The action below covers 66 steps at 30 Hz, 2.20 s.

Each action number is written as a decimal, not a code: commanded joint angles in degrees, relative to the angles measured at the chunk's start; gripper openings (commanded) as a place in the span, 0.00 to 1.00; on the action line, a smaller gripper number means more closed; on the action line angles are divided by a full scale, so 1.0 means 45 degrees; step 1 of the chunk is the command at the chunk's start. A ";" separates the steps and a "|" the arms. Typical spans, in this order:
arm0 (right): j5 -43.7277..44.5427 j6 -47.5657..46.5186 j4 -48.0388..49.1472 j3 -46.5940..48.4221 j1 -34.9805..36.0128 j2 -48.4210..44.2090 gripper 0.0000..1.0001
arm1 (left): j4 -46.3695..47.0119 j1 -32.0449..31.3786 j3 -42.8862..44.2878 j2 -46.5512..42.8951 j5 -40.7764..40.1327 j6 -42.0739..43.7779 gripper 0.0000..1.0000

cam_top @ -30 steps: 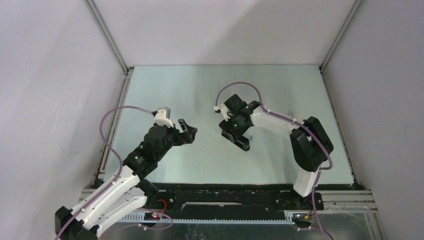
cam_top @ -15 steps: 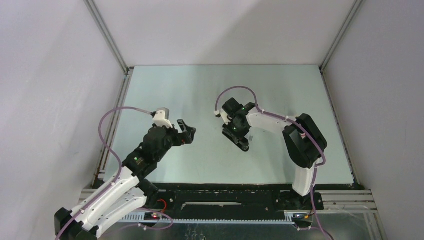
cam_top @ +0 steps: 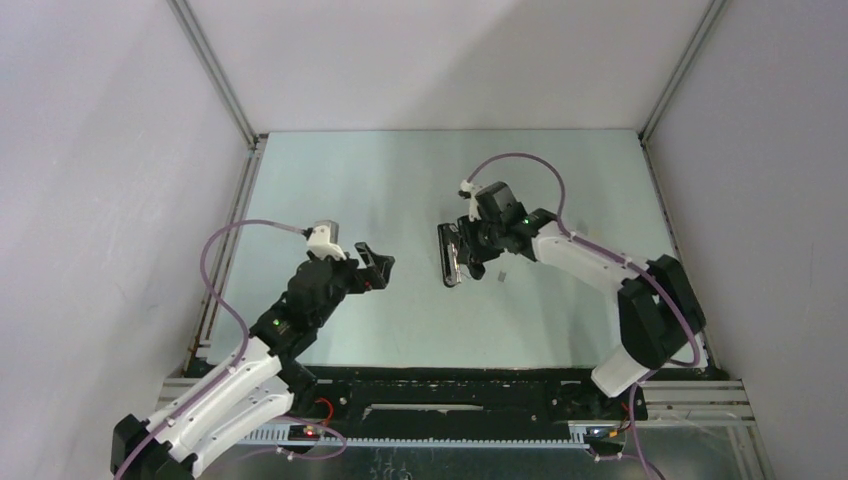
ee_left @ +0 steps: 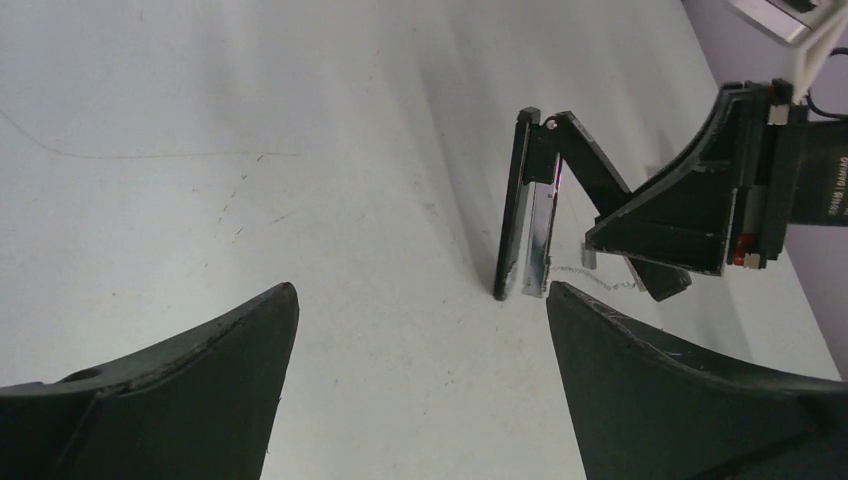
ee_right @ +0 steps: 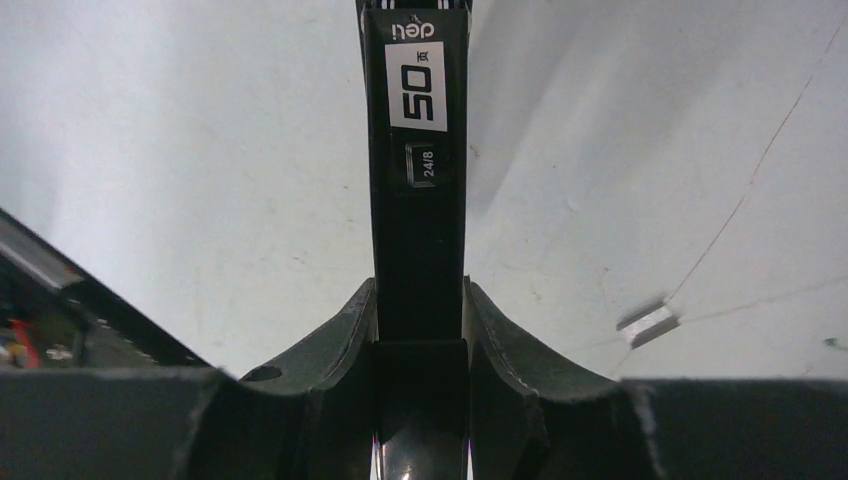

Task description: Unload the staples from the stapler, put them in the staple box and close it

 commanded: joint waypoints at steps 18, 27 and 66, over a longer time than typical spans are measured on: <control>-0.4577 0.6439 0.7944 -0.6763 -0.1629 -0.5560 0.00 | 0.6395 -0.2983 -0.0662 0.4403 0.1050 0.2059 0.92; -0.5288 0.5505 0.7952 -0.7262 -0.1650 -0.6593 0.00 | 0.7589 -0.3112 -0.0688 0.5782 0.1367 0.2231 0.80; -0.5907 0.1953 0.6861 -0.7247 -0.0634 -0.6567 0.10 | 0.5176 -0.3350 0.0973 0.6688 0.2370 0.4392 0.00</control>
